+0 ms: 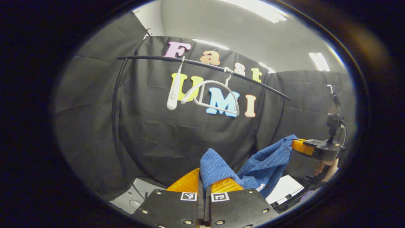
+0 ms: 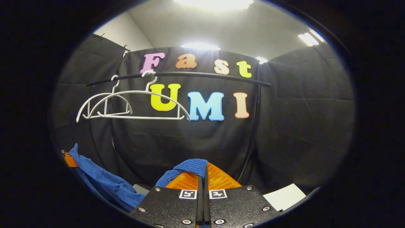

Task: Grasp the clothes on the hanger with both hands and then place them into the laundry hamper below.

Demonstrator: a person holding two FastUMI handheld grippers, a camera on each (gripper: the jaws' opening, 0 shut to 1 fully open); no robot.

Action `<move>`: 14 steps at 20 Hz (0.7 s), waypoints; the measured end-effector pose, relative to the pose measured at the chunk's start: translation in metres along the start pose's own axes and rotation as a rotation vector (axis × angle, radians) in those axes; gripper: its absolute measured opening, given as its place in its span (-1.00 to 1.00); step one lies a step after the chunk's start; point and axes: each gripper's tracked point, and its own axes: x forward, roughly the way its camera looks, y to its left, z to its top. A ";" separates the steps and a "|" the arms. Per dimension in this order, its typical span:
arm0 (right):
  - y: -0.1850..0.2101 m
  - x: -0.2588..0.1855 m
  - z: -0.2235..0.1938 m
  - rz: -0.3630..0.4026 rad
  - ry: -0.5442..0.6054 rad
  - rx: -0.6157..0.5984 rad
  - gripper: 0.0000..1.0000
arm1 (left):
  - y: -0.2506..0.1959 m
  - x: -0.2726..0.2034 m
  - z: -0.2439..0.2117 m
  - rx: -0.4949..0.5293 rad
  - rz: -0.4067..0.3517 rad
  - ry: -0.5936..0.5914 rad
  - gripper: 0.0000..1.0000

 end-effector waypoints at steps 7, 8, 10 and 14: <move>0.018 -0.020 -0.098 0.061 0.238 0.036 -1.00 | -0.008 -0.007 -0.079 0.042 0.043 0.114 -0.96; 0.019 -0.021 -0.113 0.067 0.265 0.038 -1.00 | -0.010 -0.005 -0.096 0.037 0.042 0.139 -0.97; 0.022 -0.026 -0.145 0.078 0.326 0.054 -1.00 | -0.013 -0.001 -0.134 0.004 0.043 0.194 -0.97; 0.031 -0.033 -0.216 0.104 0.470 0.099 -0.99 | -0.010 0.017 -0.204 -0.058 0.062 0.272 -0.89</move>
